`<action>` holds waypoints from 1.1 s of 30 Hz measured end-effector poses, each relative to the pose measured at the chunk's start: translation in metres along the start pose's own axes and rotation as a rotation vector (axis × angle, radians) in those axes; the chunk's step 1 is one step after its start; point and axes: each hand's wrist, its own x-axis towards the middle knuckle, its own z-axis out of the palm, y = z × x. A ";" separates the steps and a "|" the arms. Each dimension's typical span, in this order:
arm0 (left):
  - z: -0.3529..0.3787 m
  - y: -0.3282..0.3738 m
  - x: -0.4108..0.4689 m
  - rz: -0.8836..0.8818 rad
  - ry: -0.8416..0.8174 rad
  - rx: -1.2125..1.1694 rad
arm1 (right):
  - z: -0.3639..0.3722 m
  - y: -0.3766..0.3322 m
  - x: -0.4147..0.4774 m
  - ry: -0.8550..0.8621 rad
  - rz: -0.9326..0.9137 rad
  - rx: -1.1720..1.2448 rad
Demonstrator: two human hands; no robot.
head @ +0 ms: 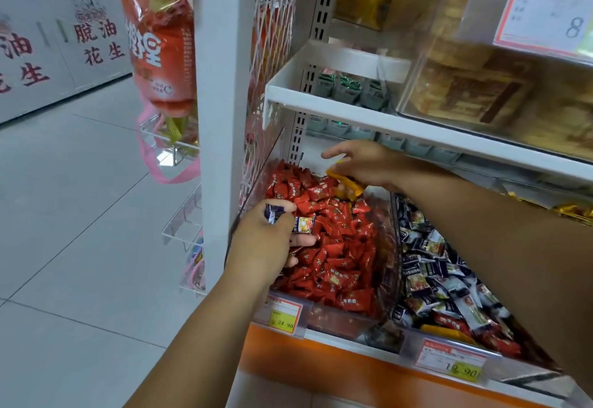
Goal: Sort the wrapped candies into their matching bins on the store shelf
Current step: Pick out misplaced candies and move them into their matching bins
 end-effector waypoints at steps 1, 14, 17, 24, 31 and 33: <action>0.000 -0.001 0.001 0.001 0.002 0.001 | 0.000 0.002 0.005 0.034 0.003 -0.129; -0.002 -0.007 0.009 0.010 -0.011 0.058 | 0.020 0.016 0.029 -0.126 0.133 -0.860; -0.002 -0.006 0.007 0.007 -0.012 0.057 | 0.014 0.011 0.026 -0.125 0.100 -0.748; -0.002 -0.006 0.006 0.013 -0.023 0.053 | 0.002 -0.006 0.013 -0.369 0.266 -0.672; -0.005 -0.006 0.003 0.026 -0.042 0.065 | 0.032 0.014 0.018 -0.457 0.346 -0.778; -0.006 -0.006 0.003 0.026 -0.056 0.068 | 0.027 0.009 0.012 -0.399 0.239 -0.723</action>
